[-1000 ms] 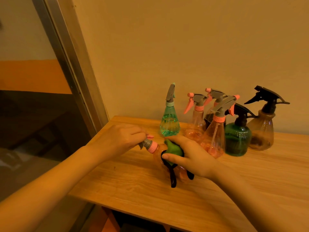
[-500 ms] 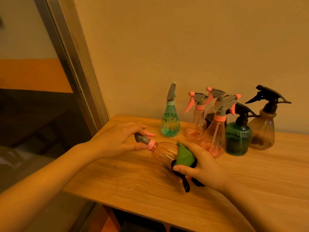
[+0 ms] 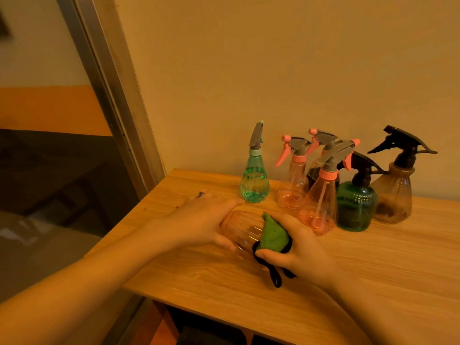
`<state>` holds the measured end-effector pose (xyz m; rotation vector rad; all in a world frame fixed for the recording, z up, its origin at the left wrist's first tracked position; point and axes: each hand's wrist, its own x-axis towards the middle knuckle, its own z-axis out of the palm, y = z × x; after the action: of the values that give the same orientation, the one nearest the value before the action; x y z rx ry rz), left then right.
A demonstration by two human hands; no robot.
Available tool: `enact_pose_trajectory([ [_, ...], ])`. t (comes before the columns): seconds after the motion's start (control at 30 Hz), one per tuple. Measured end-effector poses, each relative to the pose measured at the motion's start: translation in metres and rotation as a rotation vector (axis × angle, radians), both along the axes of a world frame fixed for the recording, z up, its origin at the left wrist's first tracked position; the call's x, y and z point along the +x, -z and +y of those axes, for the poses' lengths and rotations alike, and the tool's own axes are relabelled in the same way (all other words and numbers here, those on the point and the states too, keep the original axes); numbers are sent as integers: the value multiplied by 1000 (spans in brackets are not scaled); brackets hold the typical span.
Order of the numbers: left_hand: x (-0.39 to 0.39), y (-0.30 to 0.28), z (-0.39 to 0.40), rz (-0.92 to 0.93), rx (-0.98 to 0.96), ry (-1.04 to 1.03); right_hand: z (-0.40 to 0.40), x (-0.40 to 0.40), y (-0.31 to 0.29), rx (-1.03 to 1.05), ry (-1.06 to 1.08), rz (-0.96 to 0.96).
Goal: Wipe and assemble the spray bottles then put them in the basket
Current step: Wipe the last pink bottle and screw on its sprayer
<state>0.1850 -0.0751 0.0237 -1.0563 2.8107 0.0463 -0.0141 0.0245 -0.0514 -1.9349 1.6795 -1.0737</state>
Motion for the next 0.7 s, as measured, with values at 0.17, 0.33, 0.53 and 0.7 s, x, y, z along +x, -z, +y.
enact_pose_trajectory([
  [0.17, -8, 20, 8, -59, -127, -23, 7, 0, 8, -30, -28, -55],
  [0.33, -9, 17, 8, -54, -132, 9, 11, -1, 14, -23, -34, -108],
  [0.53, -7, 24, 0, 32, -99, -14, 12, -7, 26, 8, -13, -188],
  [0.7, -5, 35, -2, 134, -51, -72, 9, -5, 30, -45, 63, -201],
])
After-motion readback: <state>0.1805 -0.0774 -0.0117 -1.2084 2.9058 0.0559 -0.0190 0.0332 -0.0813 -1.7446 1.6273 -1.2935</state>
